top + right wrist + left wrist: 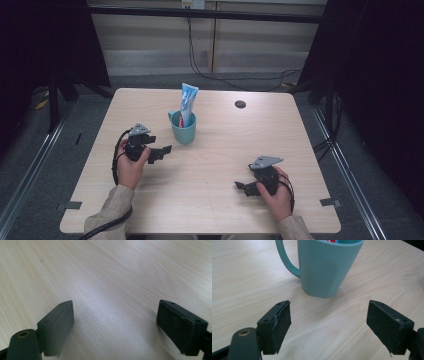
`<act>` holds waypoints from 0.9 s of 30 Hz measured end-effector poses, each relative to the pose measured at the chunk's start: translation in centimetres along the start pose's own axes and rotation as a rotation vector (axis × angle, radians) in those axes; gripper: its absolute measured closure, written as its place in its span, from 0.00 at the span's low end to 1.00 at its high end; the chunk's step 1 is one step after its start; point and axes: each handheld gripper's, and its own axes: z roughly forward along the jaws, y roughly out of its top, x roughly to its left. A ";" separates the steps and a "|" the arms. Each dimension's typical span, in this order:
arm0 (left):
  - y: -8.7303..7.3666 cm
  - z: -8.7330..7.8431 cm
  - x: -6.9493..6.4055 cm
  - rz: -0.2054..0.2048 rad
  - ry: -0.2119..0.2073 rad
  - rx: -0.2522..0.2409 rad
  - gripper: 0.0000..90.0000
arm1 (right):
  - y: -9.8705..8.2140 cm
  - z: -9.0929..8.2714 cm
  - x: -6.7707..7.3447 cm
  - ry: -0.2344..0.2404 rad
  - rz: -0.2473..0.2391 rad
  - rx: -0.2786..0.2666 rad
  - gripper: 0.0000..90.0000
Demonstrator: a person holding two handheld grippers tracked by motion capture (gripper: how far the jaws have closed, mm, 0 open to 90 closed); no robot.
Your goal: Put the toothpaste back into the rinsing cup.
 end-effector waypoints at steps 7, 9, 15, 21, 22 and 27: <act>-1.2 0.3 0.0 -0.009 -0.010 0.011 0.22 | 0.0 0.0 0.0 0.001 -0.001 0.000 0.16; -1.4 0.3 0.0 -0.005 -0.008 0.013 0.22 | 0.0 0.0 0.0 0.001 0.000 0.001 0.16; -2.3 0.5 -0.1 -0.009 -0.002 0.027 0.22 | 0.0 0.0 0.0 0.001 -0.001 0.000 0.16; -2.9 0.5 -0.1 -0.005 0.008 0.034 0.22 | 0.0 0.0 0.0 0.001 -0.001 0.000 0.16; -3.0 0.5 -0.1 0.001 0.009 0.040 0.22 | 0.0 0.0 0.0 0.001 -0.001 0.000 0.16; -3.5 0.6 -0.2 0.007 0.011 0.049 0.22 | 0.0 0.0 0.0 0.002 -0.001 0.001 0.16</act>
